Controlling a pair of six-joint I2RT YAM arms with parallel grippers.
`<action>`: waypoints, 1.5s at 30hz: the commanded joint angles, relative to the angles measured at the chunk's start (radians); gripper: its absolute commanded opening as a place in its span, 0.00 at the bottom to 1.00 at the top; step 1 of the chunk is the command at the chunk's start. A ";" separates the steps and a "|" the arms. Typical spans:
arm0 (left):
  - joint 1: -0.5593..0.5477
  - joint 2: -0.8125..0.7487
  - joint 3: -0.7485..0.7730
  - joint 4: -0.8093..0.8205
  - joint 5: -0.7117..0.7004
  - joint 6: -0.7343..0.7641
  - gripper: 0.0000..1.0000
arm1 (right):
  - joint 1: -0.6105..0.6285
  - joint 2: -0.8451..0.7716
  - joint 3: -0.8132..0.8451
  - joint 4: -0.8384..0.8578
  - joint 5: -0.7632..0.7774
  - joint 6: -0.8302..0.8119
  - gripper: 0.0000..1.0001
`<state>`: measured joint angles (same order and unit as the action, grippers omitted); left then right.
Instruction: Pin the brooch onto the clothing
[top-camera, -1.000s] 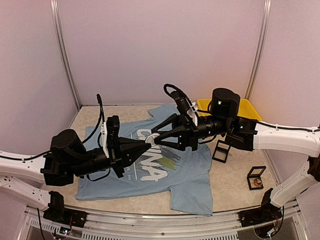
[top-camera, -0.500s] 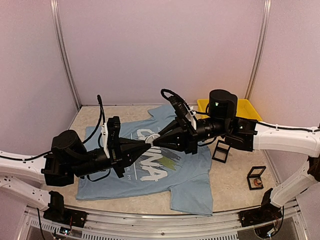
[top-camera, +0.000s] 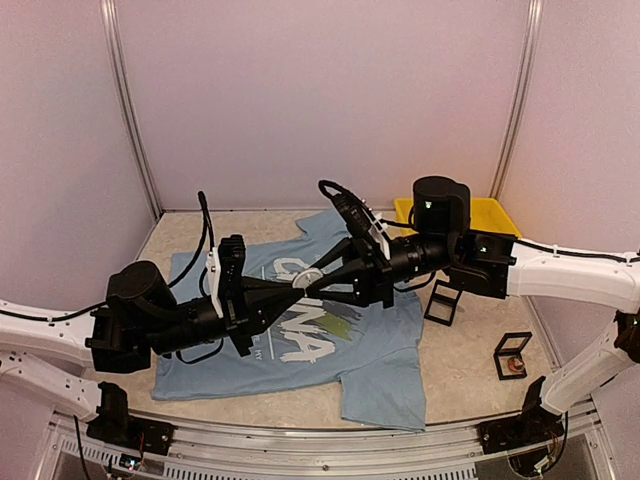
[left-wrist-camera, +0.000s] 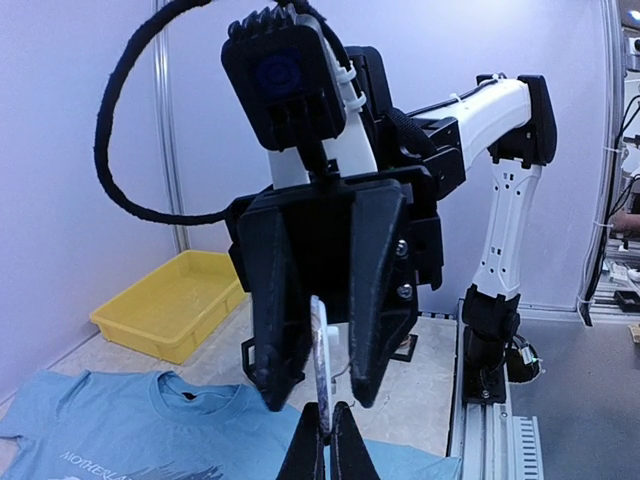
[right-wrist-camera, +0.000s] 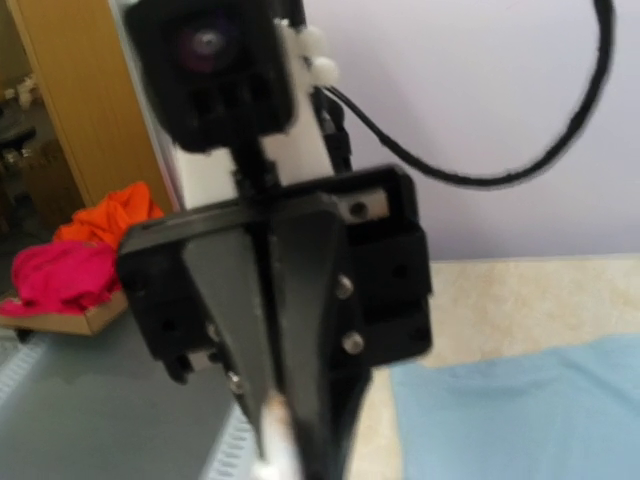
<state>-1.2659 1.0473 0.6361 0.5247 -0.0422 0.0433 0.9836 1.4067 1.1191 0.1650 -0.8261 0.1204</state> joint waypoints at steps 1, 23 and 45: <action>-0.018 -0.020 -0.009 0.023 -0.026 0.024 0.00 | 0.003 0.000 0.030 -0.100 -0.006 -0.091 0.47; -0.019 -0.031 0.005 -0.029 -0.054 0.031 0.00 | 0.003 -0.072 0.019 -0.012 0.046 -0.083 0.32; -0.003 0.000 0.019 -0.071 -0.238 -0.034 0.39 | -0.047 -0.052 -0.028 -0.052 0.212 -0.044 0.00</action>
<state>-1.2778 1.0309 0.6346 0.4961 -0.1318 0.0513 0.9791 1.3651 1.1206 0.1219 -0.7586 0.0414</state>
